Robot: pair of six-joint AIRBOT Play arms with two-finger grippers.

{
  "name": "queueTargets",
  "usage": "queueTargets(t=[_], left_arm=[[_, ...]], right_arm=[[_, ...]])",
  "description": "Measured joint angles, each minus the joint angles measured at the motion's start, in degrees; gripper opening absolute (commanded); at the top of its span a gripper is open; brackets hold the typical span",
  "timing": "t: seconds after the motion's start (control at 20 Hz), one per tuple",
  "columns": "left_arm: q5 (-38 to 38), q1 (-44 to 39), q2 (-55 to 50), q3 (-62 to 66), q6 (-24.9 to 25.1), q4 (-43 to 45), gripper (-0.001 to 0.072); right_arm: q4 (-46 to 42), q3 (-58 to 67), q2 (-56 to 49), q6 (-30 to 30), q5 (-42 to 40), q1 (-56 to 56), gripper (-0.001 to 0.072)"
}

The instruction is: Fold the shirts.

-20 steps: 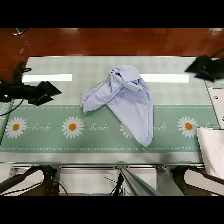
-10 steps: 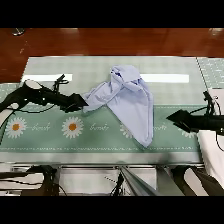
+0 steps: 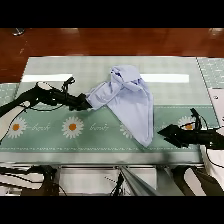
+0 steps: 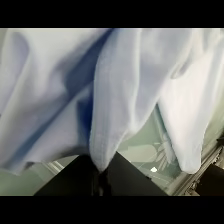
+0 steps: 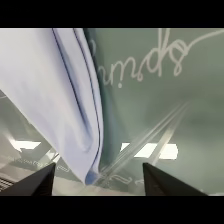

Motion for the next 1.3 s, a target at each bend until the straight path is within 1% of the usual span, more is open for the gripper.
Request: queueTargets(t=[0.1,0.2,0.4,0.45,0.5,0.55,0.6,0.8,0.9,0.95,1.1,1.2,1.3], left_arm=[[0.0,-0.1,-0.1,0.0,0.2,-0.2,0.0023],[0.0,-0.1,-0.2,0.0,0.4,-0.4,0.0023],[-0.3,-0.1,-0.2,0.0,0.5,-0.5,0.0023],[-0.6,-0.1,-0.2,0.0,0.5,-0.5,0.0023],[-0.7,-0.1,-0.2,0.0,0.5,-0.5,0.0023],[-0.8,-0.1,-0.2,0.0,0.5,-0.5,0.0023],[-0.9,-0.1,-0.2,0.0,0.5,-0.5,0.0023],[-2.5,0.2,1.6,1.2,0.5,-1.0,0.0022],[-3.1,1.2,5.1,3.8,0.5,-1.9,0.0022],[-3.2,2.3,7.6,6.2,0.5,-3.3,0.0022],[-3.2,6.4,15.5,16.9,0.3,-9.3,0.0022],[-2.9,9.5,20.7,25.6,-0.9,-11.9,0.0021],[-2.8,12.8,25.8,34.0,-2.5,-12.5,0.0021]], right_arm=[[0.0,-0.5,-0.9,0.2,0.0,1.6,0.0626],[0.4,-0.7,-2.9,0.9,-0.1,5.7,0.0626],[3.8,0.0,-8.7,2.1,-5.4,16.5,0.0625],[5.0,0.8,-10.3,2.4,-6.9,18.8,0.0612],[6.1,1.9,-12.0,2.5,-8.5,21.0,0.0551],[6.9,3.1,-13.7,2.5,-9.9,23.0,0.0368],[7.8,4.6,-15.7,2.6,-11.2,25.0,0.0032],[9.1,12.4,-21.1,0.5,-11.8,30.1,0.0025],[8.2,20.3,-21.2,0.1,-10.0,30.3,0.0025],[7.3,25.6,-20.7,0.4,-8.8,29.6,0.0025],[4.9,46.9,-17.7,2.2,-6.7,26.8,0.0025],[3.4,61.7,-14.9,3.2,-5.4,25.7,0.0025],[1.1,74.9,-11.3,4.4,-4.9,25.1,0.0025]])
